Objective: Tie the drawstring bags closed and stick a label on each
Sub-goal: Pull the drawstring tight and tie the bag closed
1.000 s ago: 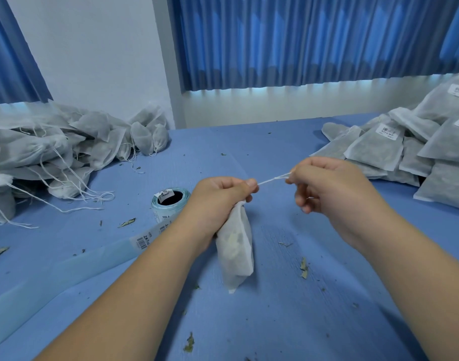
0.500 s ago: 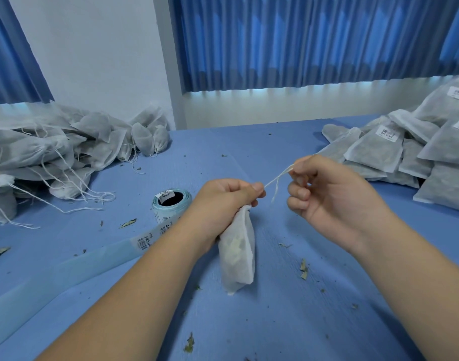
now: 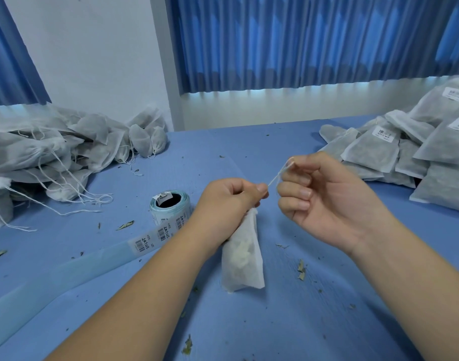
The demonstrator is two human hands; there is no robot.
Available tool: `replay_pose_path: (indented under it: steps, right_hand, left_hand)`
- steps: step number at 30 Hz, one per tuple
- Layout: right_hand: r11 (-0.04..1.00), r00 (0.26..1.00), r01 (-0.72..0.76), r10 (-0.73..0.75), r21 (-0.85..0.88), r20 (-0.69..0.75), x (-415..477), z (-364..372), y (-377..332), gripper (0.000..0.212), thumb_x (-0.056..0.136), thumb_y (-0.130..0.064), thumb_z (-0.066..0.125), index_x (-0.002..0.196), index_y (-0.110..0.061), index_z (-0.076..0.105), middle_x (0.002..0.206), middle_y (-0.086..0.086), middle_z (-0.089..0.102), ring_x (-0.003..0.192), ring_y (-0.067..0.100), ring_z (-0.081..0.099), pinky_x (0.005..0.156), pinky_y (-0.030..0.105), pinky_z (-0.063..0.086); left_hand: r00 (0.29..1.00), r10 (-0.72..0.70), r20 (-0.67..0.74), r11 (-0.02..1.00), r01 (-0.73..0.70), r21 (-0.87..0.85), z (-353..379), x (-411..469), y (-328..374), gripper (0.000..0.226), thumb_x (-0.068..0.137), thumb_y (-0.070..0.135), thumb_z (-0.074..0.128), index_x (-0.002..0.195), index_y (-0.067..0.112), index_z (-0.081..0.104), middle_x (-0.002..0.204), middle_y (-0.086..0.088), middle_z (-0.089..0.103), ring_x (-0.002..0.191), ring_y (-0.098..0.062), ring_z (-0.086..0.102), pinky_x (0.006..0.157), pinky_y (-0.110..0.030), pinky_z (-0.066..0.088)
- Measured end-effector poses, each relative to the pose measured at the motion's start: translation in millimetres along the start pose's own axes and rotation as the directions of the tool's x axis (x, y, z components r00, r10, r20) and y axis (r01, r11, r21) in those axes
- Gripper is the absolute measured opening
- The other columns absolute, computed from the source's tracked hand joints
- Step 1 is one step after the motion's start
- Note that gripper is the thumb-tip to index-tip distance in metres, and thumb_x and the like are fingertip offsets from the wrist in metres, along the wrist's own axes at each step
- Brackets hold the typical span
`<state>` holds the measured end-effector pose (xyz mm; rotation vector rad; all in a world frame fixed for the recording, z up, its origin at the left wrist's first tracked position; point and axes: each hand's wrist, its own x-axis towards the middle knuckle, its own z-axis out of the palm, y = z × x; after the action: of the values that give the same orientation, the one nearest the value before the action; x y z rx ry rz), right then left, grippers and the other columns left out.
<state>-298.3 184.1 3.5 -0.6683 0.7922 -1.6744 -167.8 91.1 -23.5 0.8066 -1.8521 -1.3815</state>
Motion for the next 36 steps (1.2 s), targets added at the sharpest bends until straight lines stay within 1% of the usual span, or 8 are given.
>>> replay_pose_path:
  steps: [6,13,17,20,24,27,33,36]
  right_hand:
    - [0.967,0.980,-0.191,0.197,-0.169,0.020,-3.9,-1.4,-6.9,0.013,0.065,-0.021,0.052,0.054,-0.016,0.048,0.058,-0.005,0.019,0.043,0.010,0.022,0.040,0.021,0.021]
    - [0.945,0.985,-0.166,0.175,-0.283,0.005,-6.1,-2.6,-7.6,0.024,0.069,-0.021,0.067,0.054,-0.020,0.049,0.061,-0.005,0.023,0.046,0.009,0.027,0.040,0.019,0.025]
    - [0.911,0.971,-0.225,0.237,-0.345,-0.009,-6.7,-5.0,-9.0,0.030,0.067,-0.020,0.066,0.052,-0.022,0.040,0.063,-0.005,0.017,0.045,0.009,0.024,0.038,0.019,0.026]
    - [0.938,0.987,-0.160,0.156,-0.307,-0.038,-5.1,-6.6,-11.3,0.030,0.064,-0.013,0.065,0.049,-0.022,0.041,0.059,-0.004,0.021,0.045,0.009,0.026,0.039,0.019,0.025]
    - [0.973,0.989,-0.060,0.027,-0.223,-0.146,0.7,-12.9,-15.2,0.030,0.071,-0.007,0.061,0.052,-0.020,0.043,0.058,-0.004,0.026,0.047,0.009,0.029,0.042,0.019,0.025]
    - [0.982,0.958,-0.003,-0.052,-0.189,-0.282,5.6,-22.3,-18.7,0.032,0.084,-0.007,0.058,0.061,-0.019,0.040,0.054,-0.005,0.030,0.045,0.009,0.031,0.040,0.019,0.026]
    - [0.974,0.863,0.161,-0.217,-0.160,-0.456,8.8,-36.1,-29.3,0.028,0.086,-0.009,0.061,0.065,-0.018,0.045,0.051,-0.005,0.038,0.040,0.008,0.043,0.038,0.016,0.031]
    - [0.967,0.829,0.212,-0.255,-0.143,-0.497,8.6,-40.5,-31.6,0.023,0.086,-0.014,0.066,0.070,-0.017,0.049,0.053,-0.005,0.043,0.044,0.008,0.054,0.038,0.015,0.036]
  left_hand:
    - [0.985,0.056,-0.161,0.997,-0.047,0.060,-1.8,4.5,0.3,0.022,0.088,0.029,0.071,0.067,0.024,0.072,0.058,0.013,0.057,0.050,-0.002,0.045,0.050,-0.012,0.038]
    - [0.983,0.038,-0.179,0.994,-0.020,0.104,-1.0,3.4,-1.2,0.020,0.088,0.031,0.070,0.072,0.019,0.072,0.067,0.004,0.059,0.060,-0.010,0.050,0.062,-0.024,0.043]
    - [0.980,0.060,-0.189,0.989,-0.033,0.144,3.3,3.7,-1.4,0.022,0.088,0.032,0.071,0.068,0.022,0.069,0.064,0.005,0.057,0.057,-0.009,0.048,0.059,-0.023,0.042]
    - [0.982,0.070,-0.173,0.987,-0.043,0.153,5.4,3.8,-3.8,0.022,0.088,0.034,0.070,0.069,0.024,0.070,0.066,0.008,0.060,0.060,-0.007,0.051,0.061,-0.021,0.043]
    - [0.999,0.017,-0.033,0.997,-0.015,0.074,2.8,2.7,-9.1,0.022,0.092,0.039,0.065,0.078,0.023,0.073,0.068,0.019,0.064,0.057,0.001,0.052,0.058,-0.014,0.042]
    - [0.990,-0.060,0.125,0.998,0.060,0.009,6.3,0.1,-11.0,0.022,0.092,0.039,0.063,0.089,0.021,0.074,0.073,0.014,0.067,0.066,-0.003,0.059,0.070,-0.020,0.047]
    - [0.888,-0.116,0.445,0.993,0.110,0.040,4.3,-6.2,-8.4,0.031,0.073,0.055,0.070,0.086,0.027,0.076,0.083,0.008,0.074,0.074,-0.008,0.069,0.070,-0.022,0.052]
    - [0.830,-0.105,0.548,0.994,0.095,0.048,1.0,-6.0,-8.6,0.034,0.071,0.055,0.073,0.090,0.027,0.078,0.096,0.002,0.076,0.091,-0.015,0.072,0.087,-0.032,0.054]
